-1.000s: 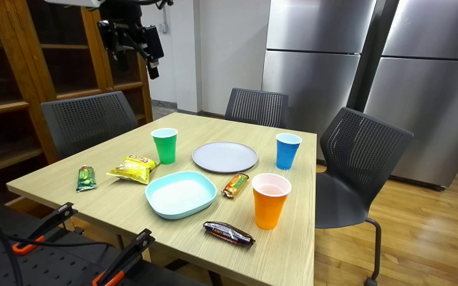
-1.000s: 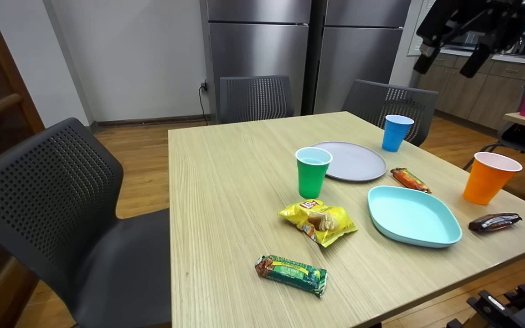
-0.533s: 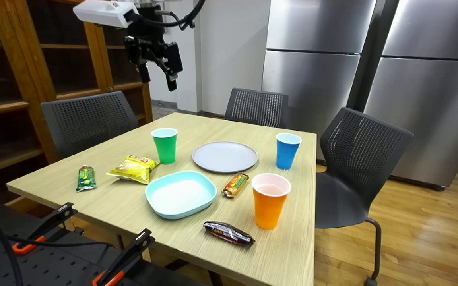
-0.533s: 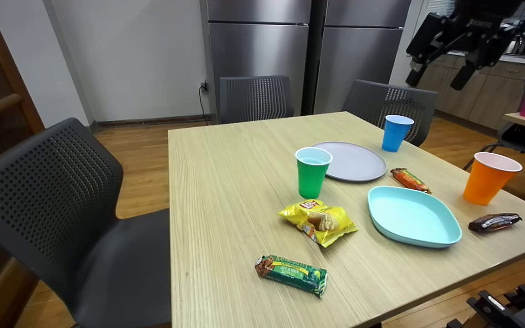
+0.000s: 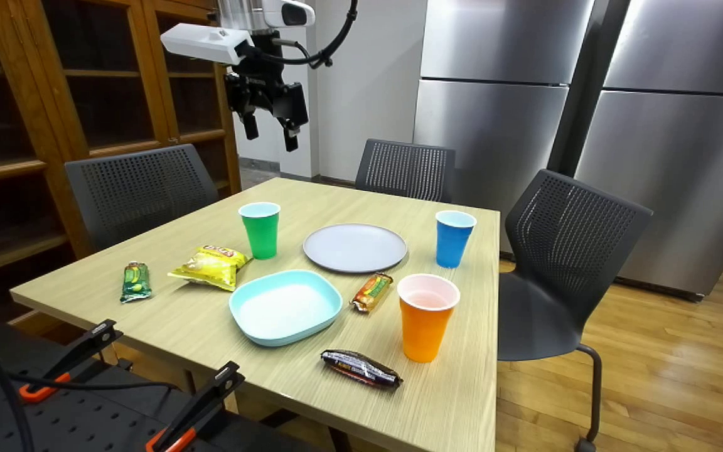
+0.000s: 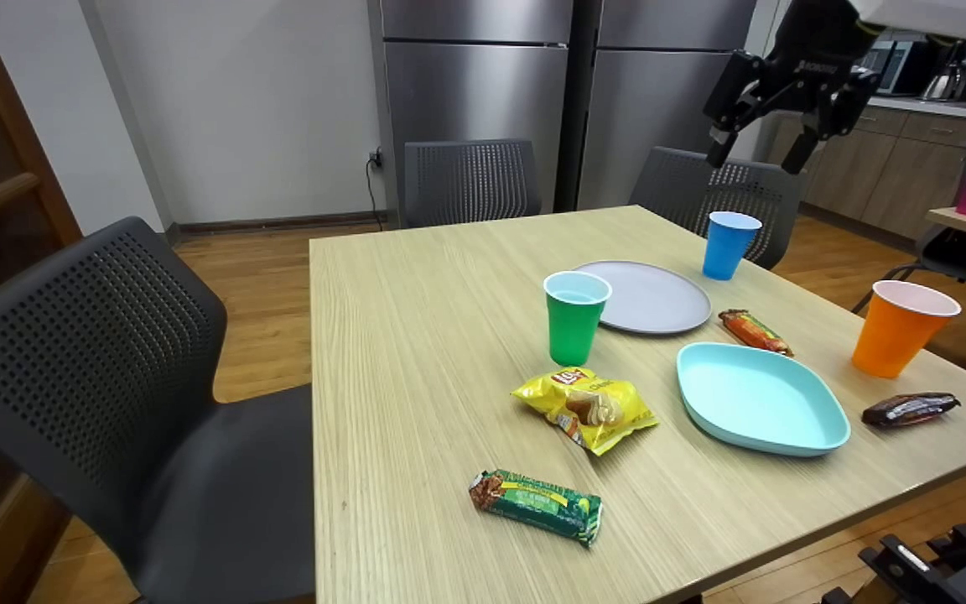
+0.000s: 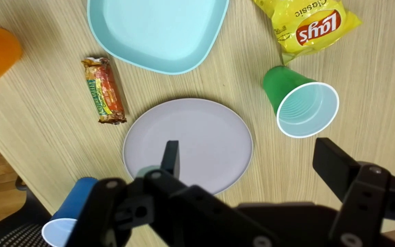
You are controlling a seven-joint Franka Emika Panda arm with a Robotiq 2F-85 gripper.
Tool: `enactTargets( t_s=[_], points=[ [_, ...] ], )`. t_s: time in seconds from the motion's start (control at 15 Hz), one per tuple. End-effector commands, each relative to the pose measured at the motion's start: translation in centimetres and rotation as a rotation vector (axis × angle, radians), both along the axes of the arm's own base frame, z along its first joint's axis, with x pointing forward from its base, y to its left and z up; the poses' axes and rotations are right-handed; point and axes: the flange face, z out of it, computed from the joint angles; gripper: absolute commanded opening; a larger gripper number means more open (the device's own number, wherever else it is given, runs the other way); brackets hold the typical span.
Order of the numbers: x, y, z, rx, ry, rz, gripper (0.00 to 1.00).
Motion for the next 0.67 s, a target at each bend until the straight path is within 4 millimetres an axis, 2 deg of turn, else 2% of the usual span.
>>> enactTargets(
  t_s=[0.0, 0.47, 0.53, 0.6],
  points=[
    [3.5, 0.8, -1.1, -0.004, 0.019, -0.011, 1.00],
    [7.9, 3.8, -4.0, -0.052, 0.086, 0.005, 1.00],
    [6.2, 2.8, -3.9, -0.034, 0.062, 0.011, 1.00],
    [6.5, 3.1, -4.3, -0.034, 0.066, 0.014, 1.00]
  ],
)
